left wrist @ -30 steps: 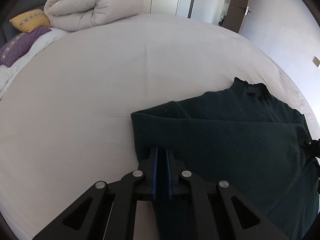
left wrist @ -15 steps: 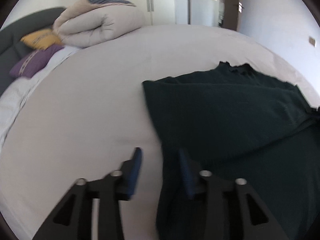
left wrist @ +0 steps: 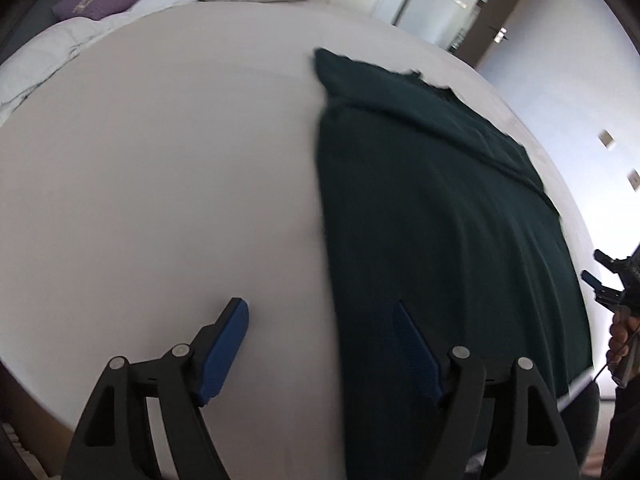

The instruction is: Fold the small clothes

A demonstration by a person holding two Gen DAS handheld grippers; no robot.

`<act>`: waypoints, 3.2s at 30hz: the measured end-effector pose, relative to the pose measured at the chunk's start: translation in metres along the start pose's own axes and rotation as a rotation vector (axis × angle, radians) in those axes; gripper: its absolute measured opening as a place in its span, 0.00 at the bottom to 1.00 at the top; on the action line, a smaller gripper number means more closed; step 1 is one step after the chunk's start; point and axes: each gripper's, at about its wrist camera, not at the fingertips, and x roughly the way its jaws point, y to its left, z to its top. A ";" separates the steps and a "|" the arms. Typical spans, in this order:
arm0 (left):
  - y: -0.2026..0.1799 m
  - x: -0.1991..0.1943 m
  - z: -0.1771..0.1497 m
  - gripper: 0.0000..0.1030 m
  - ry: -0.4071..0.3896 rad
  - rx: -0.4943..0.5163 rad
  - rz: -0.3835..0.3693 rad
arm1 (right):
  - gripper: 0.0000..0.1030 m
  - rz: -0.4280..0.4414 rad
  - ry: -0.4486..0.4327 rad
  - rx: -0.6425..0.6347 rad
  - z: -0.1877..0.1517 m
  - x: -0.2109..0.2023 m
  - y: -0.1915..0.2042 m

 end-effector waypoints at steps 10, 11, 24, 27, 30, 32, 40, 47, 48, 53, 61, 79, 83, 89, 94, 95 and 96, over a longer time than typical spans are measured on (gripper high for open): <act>-0.001 -0.013 -0.036 0.75 0.166 -0.051 -0.219 | 0.67 0.064 0.053 0.035 -0.097 -0.044 -0.028; 0.002 -0.013 -0.038 0.74 0.181 -0.075 -0.248 | 0.67 0.073 0.057 0.044 -0.102 -0.048 -0.030; 0.030 -0.003 -0.041 0.58 0.274 -0.288 -0.401 | 0.67 0.132 0.088 0.100 -0.107 -0.059 -0.035; 0.033 0.000 -0.041 0.57 0.269 -0.329 -0.432 | 0.67 0.136 0.091 0.104 -0.103 -0.056 -0.035; 0.036 0.001 -0.042 0.39 0.270 -0.332 -0.409 | 0.67 0.146 0.094 0.117 -0.101 -0.055 -0.037; 0.038 0.001 -0.045 0.30 0.287 -0.334 -0.398 | 0.67 0.148 0.096 0.119 -0.101 -0.056 -0.037; 0.034 0.006 -0.045 0.35 0.307 -0.352 -0.403 | 0.67 0.150 0.103 0.118 -0.100 -0.054 -0.036; 0.018 0.008 -0.042 0.05 0.310 -0.270 -0.336 | 0.67 0.147 0.105 0.115 -0.100 -0.052 -0.036; 0.016 0.009 -0.042 0.05 0.308 -0.260 -0.330 | 0.67 0.144 0.105 0.113 -0.100 -0.052 -0.036; 0.014 0.000 -0.037 0.04 0.269 -0.236 -0.302 | 0.67 0.107 0.118 0.084 -0.099 -0.054 -0.031; 0.029 -0.014 -0.036 0.04 0.211 -0.261 -0.314 | 0.67 0.036 0.183 0.068 -0.102 -0.053 -0.031; 0.035 -0.024 -0.037 0.03 0.156 -0.337 -0.461 | 0.06 0.043 0.248 0.004 -0.101 -0.054 -0.021; 0.035 -0.036 -0.020 0.03 0.092 -0.376 -0.542 | 0.06 0.132 0.184 0.034 -0.084 -0.063 -0.014; 0.037 -0.053 0.024 0.03 -0.018 -0.414 -0.636 | 0.06 0.239 0.103 0.043 -0.036 -0.064 0.012; 0.030 -0.052 0.072 0.03 -0.088 -0.410 -0.666 | 0.06 0.246 0.042 0.011 0.020 -0.047 0.040; 0.030 -0.050 0.080 0.03 -0.096 -0.414 -0.669 | 0.06 0.244 0.031 0.010 0.031 -0.043 0.044; 0.031 -0.047 0.090 0.03 -0.105 -0.423 -0.673 | 0.06 0.238 0.016 0.008 0.045 -0.037 0.049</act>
